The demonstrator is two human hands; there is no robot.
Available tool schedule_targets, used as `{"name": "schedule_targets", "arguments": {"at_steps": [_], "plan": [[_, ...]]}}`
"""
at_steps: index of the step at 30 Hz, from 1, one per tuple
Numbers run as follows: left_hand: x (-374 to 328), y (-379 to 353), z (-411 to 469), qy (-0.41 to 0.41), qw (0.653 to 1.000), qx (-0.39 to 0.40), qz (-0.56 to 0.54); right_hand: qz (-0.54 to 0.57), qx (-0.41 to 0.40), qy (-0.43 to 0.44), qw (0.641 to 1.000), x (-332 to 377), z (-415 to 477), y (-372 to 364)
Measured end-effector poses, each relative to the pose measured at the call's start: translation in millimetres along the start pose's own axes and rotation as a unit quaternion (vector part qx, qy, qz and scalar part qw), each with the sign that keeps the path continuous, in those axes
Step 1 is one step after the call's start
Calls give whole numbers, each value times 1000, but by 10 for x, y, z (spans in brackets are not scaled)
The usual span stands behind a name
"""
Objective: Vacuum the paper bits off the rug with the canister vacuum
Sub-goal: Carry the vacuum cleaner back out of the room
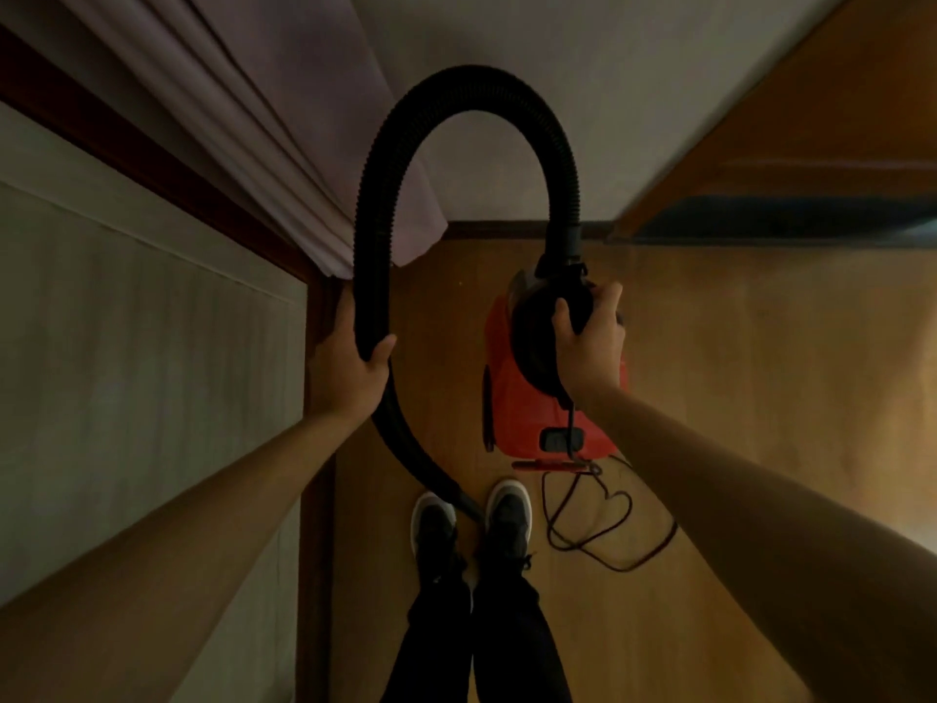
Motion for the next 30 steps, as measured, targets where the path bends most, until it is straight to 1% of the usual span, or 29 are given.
{"name": "schedule_targets", "arguments": {"at_steps": [8,14,21,24,30], "plan": [[306,-604,364,26,1000,-4,-10,-13,-4,21,1000,-620,271,-454],[522,-977,662,32,999,-19,-7,-28,13,38,999,-1089,462,-680],[668,-1333,948,42,999,-12,-13,-29,6,38,999,-1450,598,-937],[724,-1508,973,59,998,-9,-25,-29,3,39,999,-1579,620,-1024],[800,-1711,1059,76,996,-1,-40,-15,1,36,999,-1694,642,-1178]]}}
Point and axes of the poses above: each hand's wrist, its own z-axis towards the middle knuckle, its own y-axis out of the back of the hand, x = y × z, the point moved 1 cm from there along z, towards the middle knuckle, and after that the axes turned 15 degrees about y, right-handed, at the moved point
